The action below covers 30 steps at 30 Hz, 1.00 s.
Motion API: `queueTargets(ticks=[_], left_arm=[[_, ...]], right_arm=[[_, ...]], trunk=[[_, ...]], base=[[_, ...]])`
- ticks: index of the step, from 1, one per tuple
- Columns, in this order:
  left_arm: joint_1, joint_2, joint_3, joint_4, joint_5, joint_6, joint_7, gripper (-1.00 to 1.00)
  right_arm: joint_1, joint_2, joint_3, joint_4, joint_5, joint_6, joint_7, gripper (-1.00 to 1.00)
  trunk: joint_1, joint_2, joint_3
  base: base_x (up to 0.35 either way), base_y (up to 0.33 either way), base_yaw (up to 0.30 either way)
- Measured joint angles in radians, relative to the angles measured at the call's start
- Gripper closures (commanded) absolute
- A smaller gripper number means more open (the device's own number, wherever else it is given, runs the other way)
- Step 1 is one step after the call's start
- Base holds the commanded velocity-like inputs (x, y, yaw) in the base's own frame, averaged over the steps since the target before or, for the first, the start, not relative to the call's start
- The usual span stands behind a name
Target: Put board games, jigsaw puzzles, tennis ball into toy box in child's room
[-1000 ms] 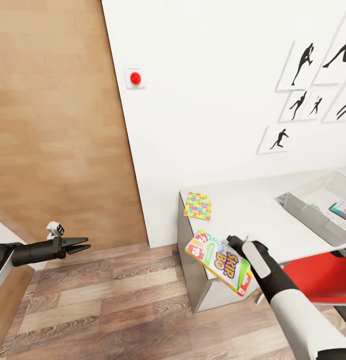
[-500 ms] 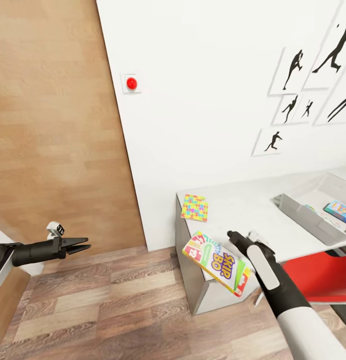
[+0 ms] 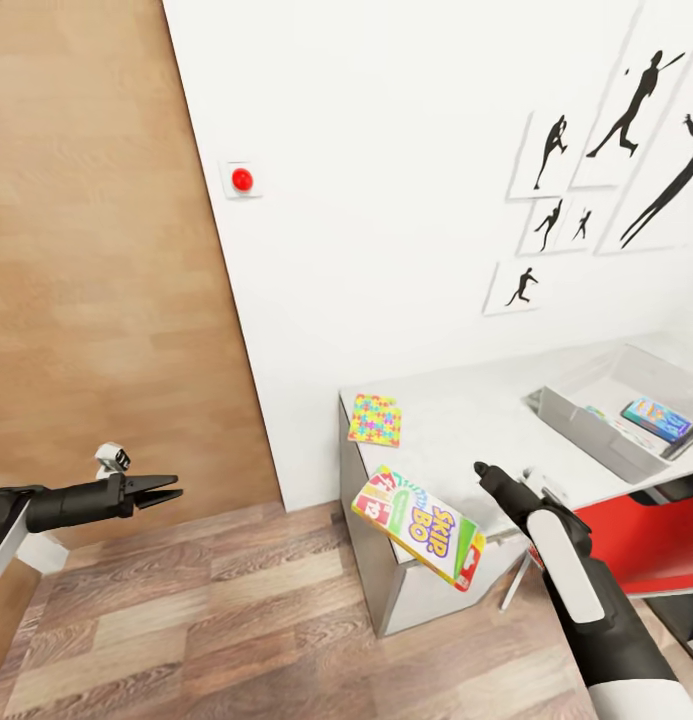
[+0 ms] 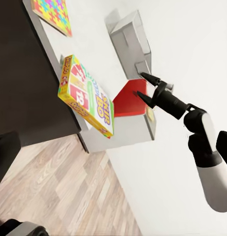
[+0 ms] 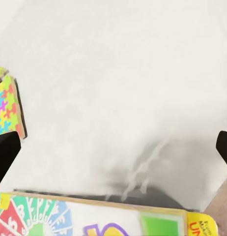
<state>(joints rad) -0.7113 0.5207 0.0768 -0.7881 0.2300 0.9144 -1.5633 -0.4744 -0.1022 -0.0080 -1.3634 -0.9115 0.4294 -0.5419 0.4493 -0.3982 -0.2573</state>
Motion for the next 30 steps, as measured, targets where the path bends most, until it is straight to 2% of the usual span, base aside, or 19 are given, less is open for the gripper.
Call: queueTargets(ticks=[10, 18, 22, 30], left_arm=[[0.0, -0.013, 0.0, 0.0, 0.0, 0.0, 0.021, -1.0], [0.0, -0.024, 0.002, 0.0, 0.0, 0.001, 0.055, -1.0], [0.0, -0.029, 0.002, 0.0, 0.001, 0.001, 0.069, -1.0], [0.0, -0.033, 0.002, 0.0, 0.001, 0.002, 0.077, -1.0]], right_arm=[[0.111, 0.0, -0.006, -0.117, -0.002, -0.002, 0.017, -1.0], [0.167, 0.0, -0.023, -0.139, -0.001, -0.001, 0.108, -1.0], [0.185, -0.001, -0.057, -0.166, -0.002, 0.018, 0.161, -1.0], [0.22, 0.003, -0.138, -0.192, -0.011, 0.127, 0.297, -1.0]], trunk=[[0.0, 0.0, 0.016], [0.0, 0.0, 0.028], [0.0, 0.0, 0.034], [0.0, 0.0, 0.046]], base=[[0.0, 0.0, -0.146], [0.0, 0.0, -0.15], [0.0, 0.0, -0.151], [0.0, 0.0, -0.152]])
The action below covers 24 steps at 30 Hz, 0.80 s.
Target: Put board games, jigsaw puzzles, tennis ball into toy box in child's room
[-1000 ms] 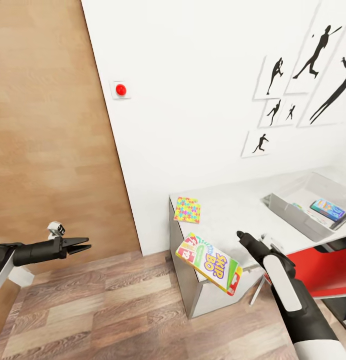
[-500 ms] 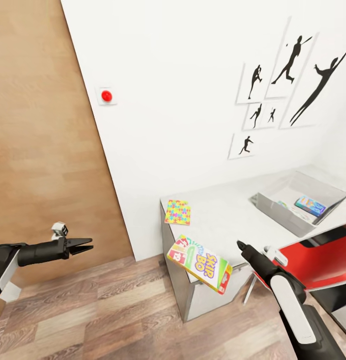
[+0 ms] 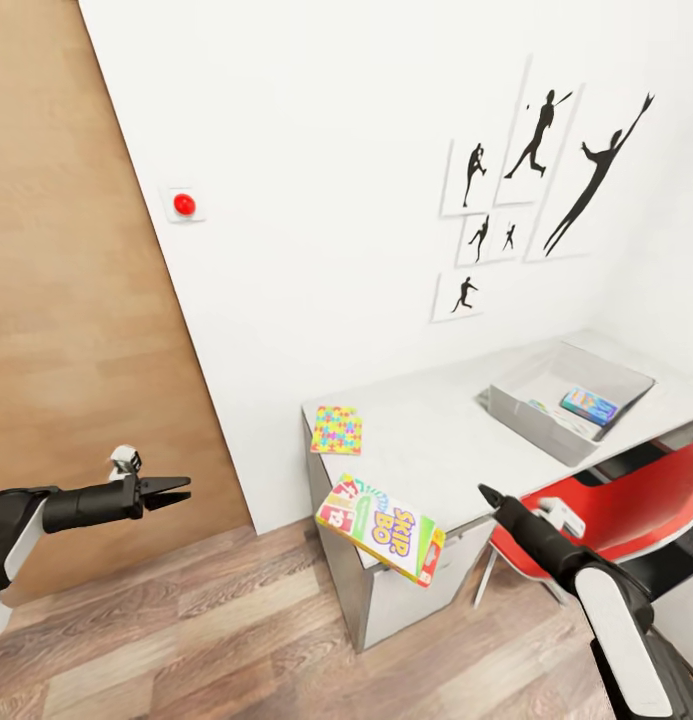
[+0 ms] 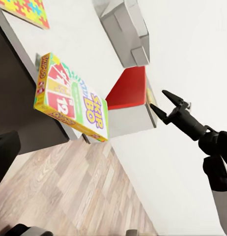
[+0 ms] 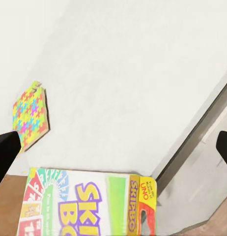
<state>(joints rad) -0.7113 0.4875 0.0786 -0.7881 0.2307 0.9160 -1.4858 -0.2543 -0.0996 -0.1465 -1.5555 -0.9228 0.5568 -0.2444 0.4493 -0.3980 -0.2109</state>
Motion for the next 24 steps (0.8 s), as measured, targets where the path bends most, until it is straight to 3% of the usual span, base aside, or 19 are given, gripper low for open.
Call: queueTargets(ticks=[9, 15, 24], left_arm=[[0.0, -0.028, 0.0, 0.0, -0.001, 0.0, 0.039, -1.0], [0.0, -0.062, 0.001, 0.0, -0.001, 0.001, 0.15, -1.0], [-0.001, -0.092, 0.002, 0.004, 0.001, 0.004, 0.273, -1.0]], right_arm=[[0.004, -0.001, -0.021, -0.003, -0.002, 0.037, 0.118, -1.0], [0.005, -0.002, -0.023, -0.003, -0.004, 0.058, 0.169, -1.0], [0.005, -0.001, -0.018, -0.004, -0.007, 0.064, 0.197, -1.0]], trunk=[[0.0, 0.0, 0.014], [0.0, 0.0, 0.023], [0.0, 0.0, 0.037]], base=[[0.0, 0.0, -0.152], [0.0, 0.0, -0.152], [0.0, 0.0, -0.155]])
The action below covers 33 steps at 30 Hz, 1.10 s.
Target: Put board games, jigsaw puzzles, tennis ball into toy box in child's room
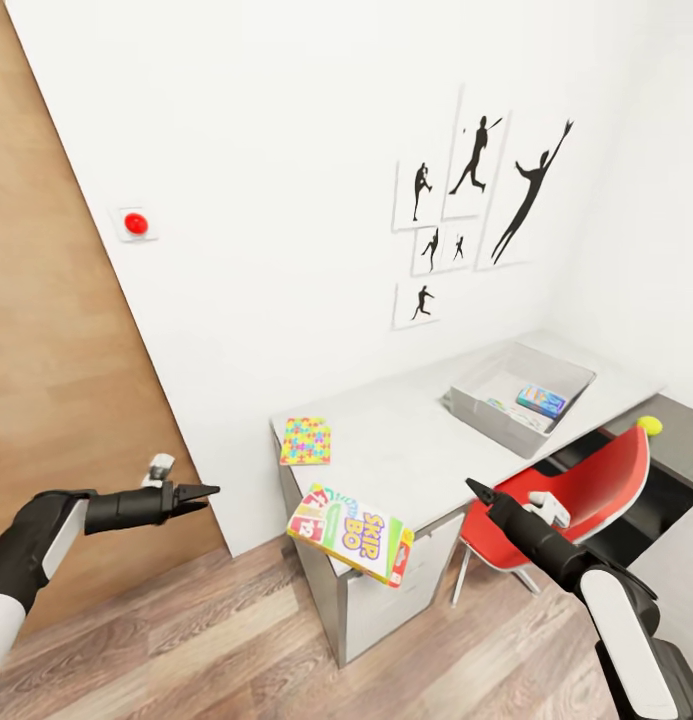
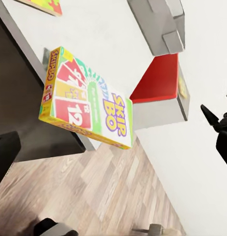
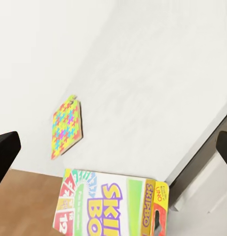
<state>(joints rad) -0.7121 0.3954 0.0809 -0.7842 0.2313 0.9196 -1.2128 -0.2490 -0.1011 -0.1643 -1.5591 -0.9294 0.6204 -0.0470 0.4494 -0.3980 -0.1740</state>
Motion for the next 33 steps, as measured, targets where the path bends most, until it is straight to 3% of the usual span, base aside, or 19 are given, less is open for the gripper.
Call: queueTargets(ticks=[7, 12, 20, 25, 33], left_arm=[[-0.003, -0.024, 0.006, 0.02, 0.008, 0.002, 0.172, -1.0], [-0.006, -0.045, 0.009, 0.034, 0.011, 0.002, 0.229, -1.0], [-0.009, -0.093, 0.01, 0.049, 0.011, -0.006, 0.278, -1.0], [-0.01, -0.098, 0.01, 0.051, 0.012, -0.005, 0.281, -1.0], [-0.01, -0.095, 0.029, 0.051, 0.013, -0.001, 0.272, -1.0]], right_arm=[[0.0, 0.001, 0.004, 0.0, -0.002, 0.001, 0.007, -1.0], [0.0, 0.005, 0.005, 0.0, -0.003, 0.004, 0.015, -1.0], [0.0, 0.014, -0.001, 0.007, -0.023, 0.008, 0.027, -1.0], [0.0, 0.004, -0.003, 0.008, -0.075, 0.012, 0.03, -1.0], [0.0, 0.012, 0.01, 0.006, -0.093, 0.012, 0.03, -1.0]], trunk=[[0.0, 0.0, 0.011], [0.0, 0.0, 0.018], [0.0, 0.0, 0.031], [0.0, 0.0, 0.038], [0.0, 0.0, 0.05]], base=[[0.0, 0.0, -0.155], [0.0, 0.0, -0.155], [0.0, 0.0, -0.156], [0.0, 0.0, -0.157], [0.0, 0.0, -0.135]])
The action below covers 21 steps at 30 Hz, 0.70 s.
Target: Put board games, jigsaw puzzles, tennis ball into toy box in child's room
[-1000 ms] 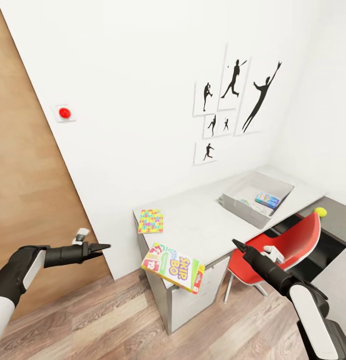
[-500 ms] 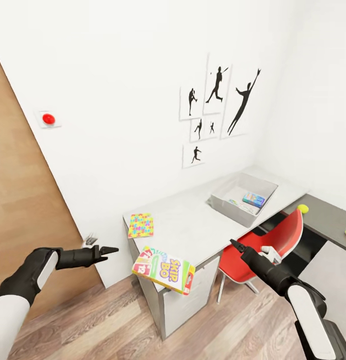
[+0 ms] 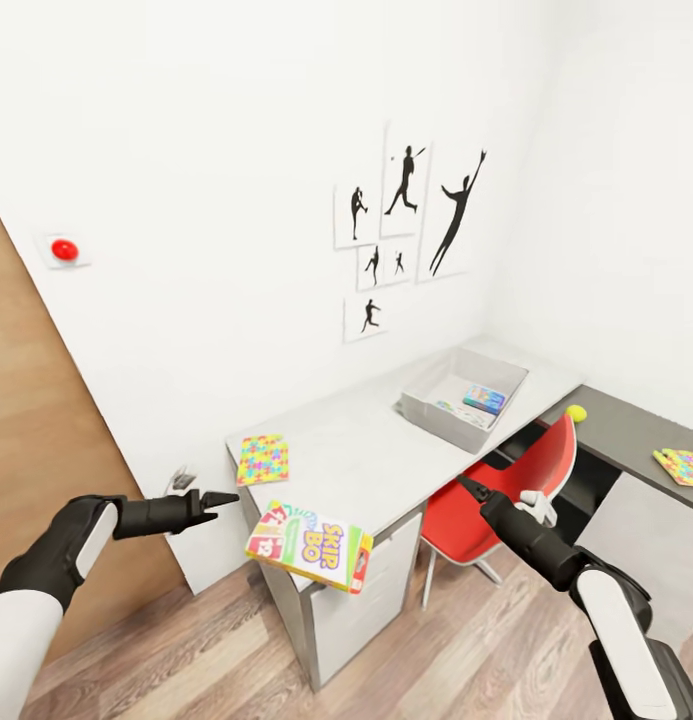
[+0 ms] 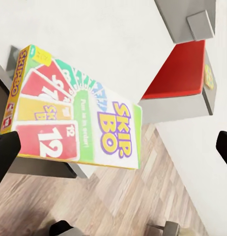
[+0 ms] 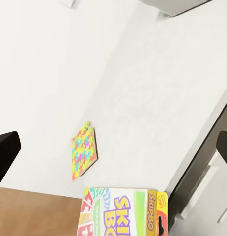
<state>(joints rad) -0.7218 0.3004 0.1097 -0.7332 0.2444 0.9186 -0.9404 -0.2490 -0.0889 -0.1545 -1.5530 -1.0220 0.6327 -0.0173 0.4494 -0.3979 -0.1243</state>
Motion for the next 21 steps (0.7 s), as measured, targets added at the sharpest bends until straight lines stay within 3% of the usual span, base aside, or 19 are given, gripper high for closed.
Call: queueTargets(ticks=[6, 21], left_arm=[[0.0, 0.0, 0.053, 0.0, -0.001, 0.001, -0.002, -1.0], [0.0, 0.003, 0.068, 0.001, 0.001, 0.005, -0.011, -1.0]], right_arm=[[0.0, 0.001, 0.014, 0.0, 0.003, -0.001, 0.0, -1.0], [0.0, 0.003, 0.025, 0.001, 0.003, 0.0, 0.0, -1.0]], trunk=[[0.0, 0.0, 0.002], [0.0, 0.0, 0.002]], base=[[0.0, 0.003, -0.026], [0.0, 0.047, -0.002]])
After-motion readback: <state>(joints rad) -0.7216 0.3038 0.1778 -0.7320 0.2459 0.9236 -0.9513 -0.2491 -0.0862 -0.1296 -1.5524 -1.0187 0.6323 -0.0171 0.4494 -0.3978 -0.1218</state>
